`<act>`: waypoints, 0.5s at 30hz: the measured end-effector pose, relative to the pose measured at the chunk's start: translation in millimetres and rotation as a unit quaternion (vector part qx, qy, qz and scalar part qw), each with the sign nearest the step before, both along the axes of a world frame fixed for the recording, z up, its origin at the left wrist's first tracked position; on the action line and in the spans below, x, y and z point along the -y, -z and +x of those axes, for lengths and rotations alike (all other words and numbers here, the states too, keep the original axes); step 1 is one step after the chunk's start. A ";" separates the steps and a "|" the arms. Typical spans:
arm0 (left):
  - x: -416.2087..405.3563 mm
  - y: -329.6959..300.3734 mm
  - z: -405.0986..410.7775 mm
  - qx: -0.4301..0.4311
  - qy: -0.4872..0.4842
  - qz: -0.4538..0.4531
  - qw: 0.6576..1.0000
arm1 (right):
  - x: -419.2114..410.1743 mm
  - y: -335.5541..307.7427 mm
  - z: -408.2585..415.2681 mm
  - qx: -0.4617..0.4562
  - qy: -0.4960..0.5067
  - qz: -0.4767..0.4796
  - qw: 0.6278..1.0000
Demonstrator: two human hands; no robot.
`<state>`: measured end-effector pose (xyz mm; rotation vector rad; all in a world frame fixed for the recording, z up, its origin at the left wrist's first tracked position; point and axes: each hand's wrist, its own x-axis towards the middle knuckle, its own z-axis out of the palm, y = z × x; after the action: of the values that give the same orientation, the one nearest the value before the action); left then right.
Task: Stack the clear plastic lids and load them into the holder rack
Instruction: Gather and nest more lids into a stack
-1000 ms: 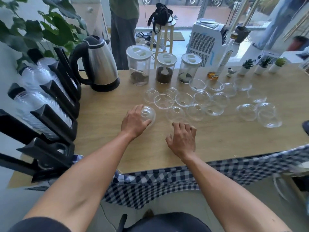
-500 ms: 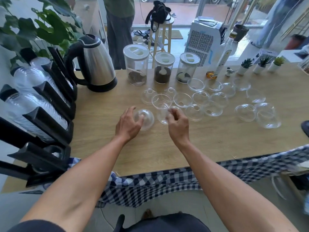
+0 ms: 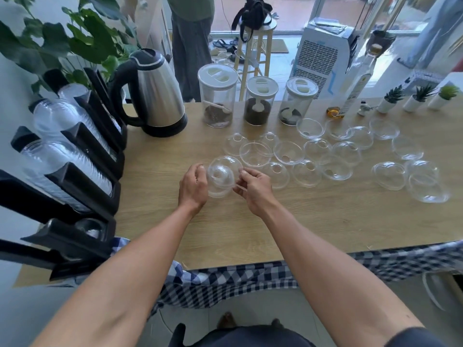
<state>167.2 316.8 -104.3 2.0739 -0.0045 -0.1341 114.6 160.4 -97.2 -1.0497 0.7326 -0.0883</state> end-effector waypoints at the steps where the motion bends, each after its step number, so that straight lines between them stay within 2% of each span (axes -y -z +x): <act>1: 0.3 0.5 -0.6 -0.002 0.000 -0.005 1.000 | -2.0 1.7 2.7 -0.013 -0.005 -0.024 1.000; 3: 0.3 0.7 -2.0 -0.001 0.012 0.002 1.000 | -4.6 2.2 4.4 -0.044 -0.009 -0.114 0.992; 5: -1.4 2.7 -1.8 -0.002 0.031 0.015 0.999 | -2.8 3.7 2.3 -0.063 0.002 -0.302 0.951; 7: -3.4 6.4 -1.9 -0.012 0.052 0.010 0.999 | 3.4 5.1 -0.4 -0.053 -0.011 -0.508 0.860; 9: -4.9 8.9 -3.6 -0.026 0.073 0.012 0.997 | 13.3 7.1 3.5 -0.060 -0.056 -0.672 0.736; 10: -5.6 9.8 -4.4 -0.035 0.079 0.017 0.996 | 18.9 6.4 8.0 -0.075 -0.085 -0.720 0.685; 12: -7.4 11.8 -5.9 -0.048 0.092 0.024 0.994 | 29.8 8.1 19.0 -0.109 -0.137 -0.763 0.623; 14: -8.5 12.9 -6.7 -0.048 0.098 0.025 0.994 | 38.3 9.6 26.1 -0.122 -0.164 -0.781 0.590; 15: -9.6 13.1 -6.2 -0.051 0.096 0.023 0.994 | 40.4 8.2 27.6 -0.116 -0.159 -0.782 0.591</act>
<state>161.0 326.4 -117.4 2.1072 -0.1406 -0.3614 142.3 120.0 -105.4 -2.9570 0.5616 -0.3260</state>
